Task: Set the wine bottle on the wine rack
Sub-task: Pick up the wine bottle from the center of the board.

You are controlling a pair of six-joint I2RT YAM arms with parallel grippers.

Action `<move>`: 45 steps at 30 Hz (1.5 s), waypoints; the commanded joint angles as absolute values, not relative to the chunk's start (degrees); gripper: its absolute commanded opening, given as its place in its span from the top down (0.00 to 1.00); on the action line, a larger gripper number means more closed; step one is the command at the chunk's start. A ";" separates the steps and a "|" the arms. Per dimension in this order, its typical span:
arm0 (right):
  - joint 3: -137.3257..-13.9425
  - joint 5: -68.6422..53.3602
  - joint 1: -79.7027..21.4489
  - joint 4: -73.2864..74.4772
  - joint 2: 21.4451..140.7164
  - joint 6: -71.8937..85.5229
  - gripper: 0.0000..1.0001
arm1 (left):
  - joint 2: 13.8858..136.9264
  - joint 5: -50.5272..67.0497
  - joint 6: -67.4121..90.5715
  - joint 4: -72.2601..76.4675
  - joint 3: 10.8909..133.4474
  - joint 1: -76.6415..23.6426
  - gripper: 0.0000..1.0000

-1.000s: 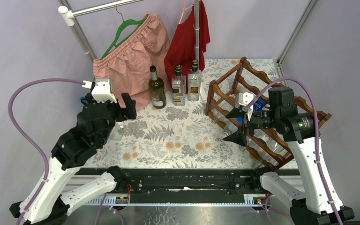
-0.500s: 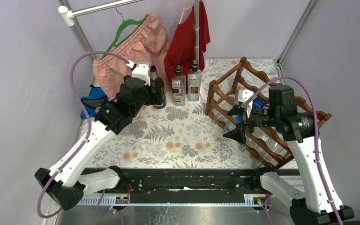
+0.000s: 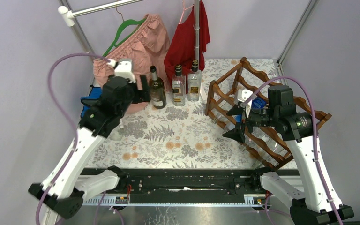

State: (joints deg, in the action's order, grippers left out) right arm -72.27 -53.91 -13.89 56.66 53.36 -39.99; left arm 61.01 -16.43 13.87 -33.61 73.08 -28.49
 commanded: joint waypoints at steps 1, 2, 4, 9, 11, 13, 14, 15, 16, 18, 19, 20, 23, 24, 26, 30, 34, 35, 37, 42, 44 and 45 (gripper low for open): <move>-72.29 -55.51 -14.24 55.02 53.72 -39.44 0.00 | 52.76 -29.10 13.80 -41.88 74.88 -27.94 0.10; -72.47 -55.62 -14.19 54.99 53.98 -39.38 0.00 | 51.54 -30.28 13.51 -42.89 74.62 -27.81 0.10; -72.59 -55.72 -14.23 54.95 54.22 -39.25 0.00 | 50.31 -33.10 13.96 -45.40 74.10 -27.44 0.10; -72.51 -56.32 -14.23 54.90 53.78 -39.22 0.00 | 48.70 -41.36 17.60 -52.11 69.64 -26.07 0.10; -72.80 -56.49 -14.24 54.84 54.00 -39.20 0.00 | 47.71 -42.26 18.93 -53.18 69.17 -25.33 0.10; -73.08 -56.87 -14.24 54.86 54.29 -39.28 0.00 | 47.43 -44.89 19.85 -54.05 69.27 -24.76 0.09; -73.20 -57.13 -14.24 55.00 54.36 -39.33 0.00 | 47.43 -45.87 19.89 -54.07 69.08 -24.33 0.09; -73.14 -57.39 -14.23 54.92 54.40 -39.45 0.00 | 47.53 -46.37 19.68 -53.68 68.71 -24.04 0.09; -73.08 -57.66 -14.21 54.96 54.48 -39.51 0.00 | 47.80 -46.54 19.42 -53.22 68.19 -23.54 0.09; -72.91 -58.04 -14.24 54.94 54.58 -39.63 0.00 | 48.46 -46.39 18.83 -51.74 66.78 -22.32 0.09; -72.93 -58.15 -14.19 55.00 54.59 -39.64 0.00 | 48.78 -45.83 18.50 -50.94 65.99 -21.36 0.08; -72.95 -58.18 -14.19 55.02 54.54 -39.64 0.00 | 49.12 -44.77 18.08 -50.16 65.41 -20.24 0.08; -72.78 -58.36 -14.17 55.26 54.09 -39.81 0.00 | 49.72 -40.55 16.91 -48.13 63.37 -15.92 0.08; -72.77 -58.40 -14.23 55.20 53.98 -39.86 0.00 | 49.82 -39.49 16.55 -47.56 62.70 -14.32 0.08; -72.67 -58.51 -14.24 55.35 53.99 -40.11 0.00 | 49.76 -36.70 15.27 -45.72 61.01 -10.75 0.08; -72.73 -59.14 -14.23 55.40 54.31 -40.17 0.00 | 50.60 -29.35 15.10 -42.42 59.27 -4.83 0.15; -72.86 -59.33 -14.24 55.59 53.99 -40.23 0.00 | 52.60 -25.20 14.97 -39.97 58.70 -1.64 0.21; -72.80 -59.39 -14.19 55.61 53.97 -40.30 0.00 | 53.28 -24.49 15.02 -39.38 58.75 -1.14 0.22; -72.84 -59.41 -14.24 55.62 53.96 -40.34 0.00 | 54.04 -23.66 15.03 -38.62 58.79 -0.44 0.28; -72.88 -59.33 -14.19 55.70 53.88 -40.43 0.00 | 53.78 -22.63 15.07 -38.38 58.10 -0.09 0.36; -72.78 -59.41 -14.23 55.62 53.96 -40.43 0.00 | 53.21 -22.42 15.12 -38.54 57.88 -0.02 0.43; -72.77 -59.41 -14.24 55.63 53.96 -40.43 0.00 | 53.01 -22.22 15.04 -38.66 57.87 0.00 0.50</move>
